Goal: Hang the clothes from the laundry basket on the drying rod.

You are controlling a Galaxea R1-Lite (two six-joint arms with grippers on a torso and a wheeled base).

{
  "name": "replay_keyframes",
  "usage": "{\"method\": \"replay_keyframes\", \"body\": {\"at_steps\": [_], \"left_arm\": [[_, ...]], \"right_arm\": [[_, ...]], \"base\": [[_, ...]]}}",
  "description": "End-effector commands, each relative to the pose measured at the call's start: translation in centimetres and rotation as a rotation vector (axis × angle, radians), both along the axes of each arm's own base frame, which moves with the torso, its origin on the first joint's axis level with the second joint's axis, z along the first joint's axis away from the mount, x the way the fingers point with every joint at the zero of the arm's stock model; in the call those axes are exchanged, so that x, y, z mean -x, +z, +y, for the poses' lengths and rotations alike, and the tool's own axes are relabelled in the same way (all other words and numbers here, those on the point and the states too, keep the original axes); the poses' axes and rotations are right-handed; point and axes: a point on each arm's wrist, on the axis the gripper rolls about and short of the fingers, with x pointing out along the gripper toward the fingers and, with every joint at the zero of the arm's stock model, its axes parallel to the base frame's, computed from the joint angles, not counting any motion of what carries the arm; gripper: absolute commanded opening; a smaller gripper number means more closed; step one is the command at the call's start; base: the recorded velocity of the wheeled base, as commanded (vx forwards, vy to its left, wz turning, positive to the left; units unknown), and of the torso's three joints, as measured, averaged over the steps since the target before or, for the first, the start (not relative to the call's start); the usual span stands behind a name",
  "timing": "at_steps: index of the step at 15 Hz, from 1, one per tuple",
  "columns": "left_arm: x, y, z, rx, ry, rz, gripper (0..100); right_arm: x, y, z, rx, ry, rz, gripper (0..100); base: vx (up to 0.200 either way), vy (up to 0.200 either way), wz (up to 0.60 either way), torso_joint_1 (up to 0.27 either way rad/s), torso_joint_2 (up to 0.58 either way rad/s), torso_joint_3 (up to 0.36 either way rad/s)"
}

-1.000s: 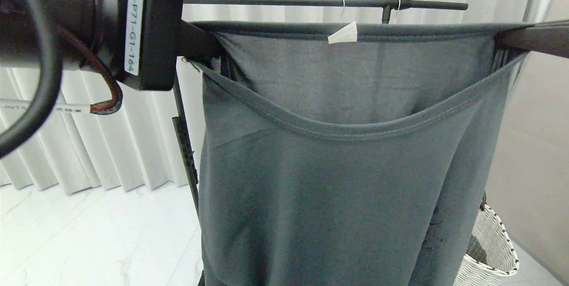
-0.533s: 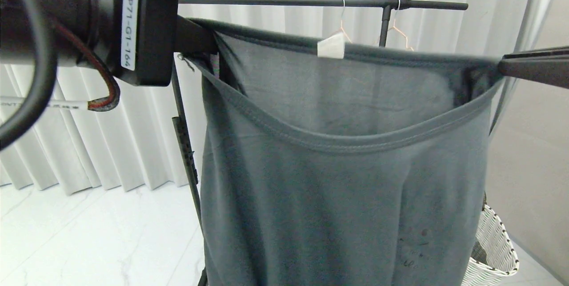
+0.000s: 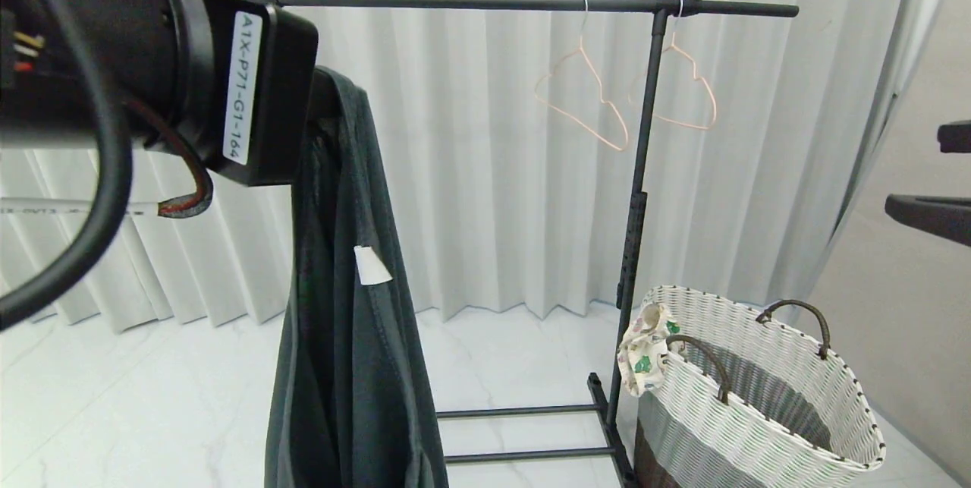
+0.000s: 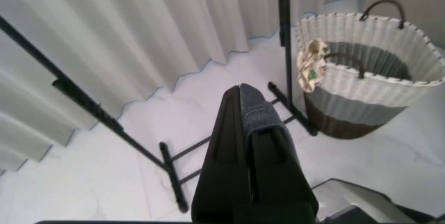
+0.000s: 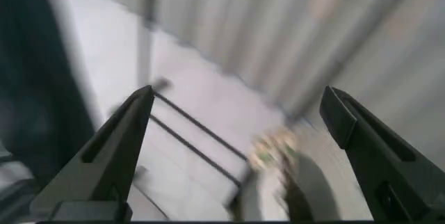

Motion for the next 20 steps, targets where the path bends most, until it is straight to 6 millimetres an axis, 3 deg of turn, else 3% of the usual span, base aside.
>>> {"method": "replay_keyframes", "body": {"at_steps": [1,6,12,16,20], "left_arm": [[0.4,-0.2,0.8,-0.007,0.012,0.000,0],[0.4,-1.0,2.6,-0.051,0.147,-0.018,0],[0.3,-1.7,2.6,-0.086,0.183,-0.018,0],[0.3,-1.6,2.6,-0.084,0.185,-0.019,0],[0.4,-1.5,2.8,-0.082,0.187,-0.023,0]], "right_arm": [[-1.2,-1.3,-1.7,0.119,-0.214,0.072,100],[-2.8,-3.3,-4.9,0.320,-0.454,0.095,100],[-3.1,-3.3,-5.1,0.202,-0.457,0.138,100],[-3.1,-3.3,-5.0,0.183,-0.452,0.142,100],[-3.2,-3.3,-5.0,0.179,-0.439,0.145,100]], "base": [[0.000,0.000,0.00,0.000,0.00,0.000],[0.000,0.000,0.00,0.000,0.00,0.000],[0.000,0.000,0.00,0.011,-0.02,-0.005],[0.000,0.000,0.00,0.173,-0.14,-0.192],[0.000,0.000,0.00,0.207,-0.60,-0.221]]}}
